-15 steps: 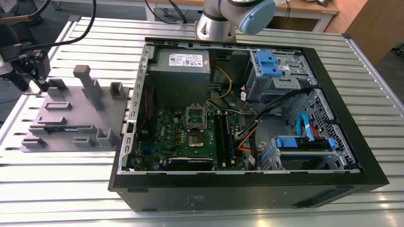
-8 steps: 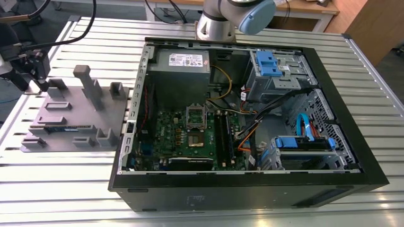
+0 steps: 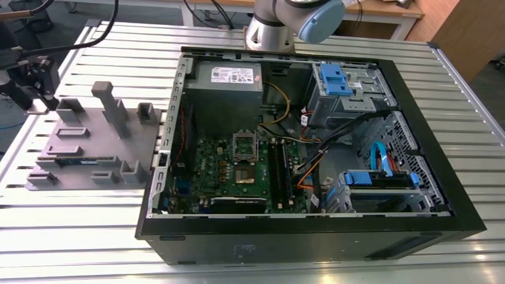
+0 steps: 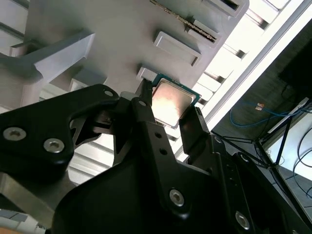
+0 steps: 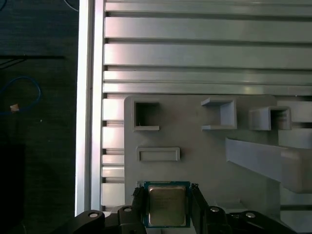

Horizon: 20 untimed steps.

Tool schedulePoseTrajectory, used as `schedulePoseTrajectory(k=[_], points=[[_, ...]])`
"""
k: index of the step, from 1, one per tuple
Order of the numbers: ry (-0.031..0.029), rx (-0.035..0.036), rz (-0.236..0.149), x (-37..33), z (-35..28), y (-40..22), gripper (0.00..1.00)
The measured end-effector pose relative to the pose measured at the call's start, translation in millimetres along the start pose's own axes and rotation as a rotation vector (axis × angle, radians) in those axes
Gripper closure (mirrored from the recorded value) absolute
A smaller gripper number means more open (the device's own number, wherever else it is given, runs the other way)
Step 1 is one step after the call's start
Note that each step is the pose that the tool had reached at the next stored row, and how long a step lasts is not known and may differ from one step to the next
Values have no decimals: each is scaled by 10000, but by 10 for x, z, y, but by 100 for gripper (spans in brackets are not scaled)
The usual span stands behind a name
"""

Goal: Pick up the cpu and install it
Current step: 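Place the cpu into insertion slot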

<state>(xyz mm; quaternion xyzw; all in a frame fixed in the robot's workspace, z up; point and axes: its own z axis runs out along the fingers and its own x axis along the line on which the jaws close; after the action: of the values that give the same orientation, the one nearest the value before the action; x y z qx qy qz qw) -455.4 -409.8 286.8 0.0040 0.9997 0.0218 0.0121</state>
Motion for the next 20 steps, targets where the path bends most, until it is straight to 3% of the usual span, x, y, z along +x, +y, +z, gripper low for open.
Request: schedulePoseTrajectory(k=[20], points=[[-2, -1, 0, -24, -451, 20, 53]])
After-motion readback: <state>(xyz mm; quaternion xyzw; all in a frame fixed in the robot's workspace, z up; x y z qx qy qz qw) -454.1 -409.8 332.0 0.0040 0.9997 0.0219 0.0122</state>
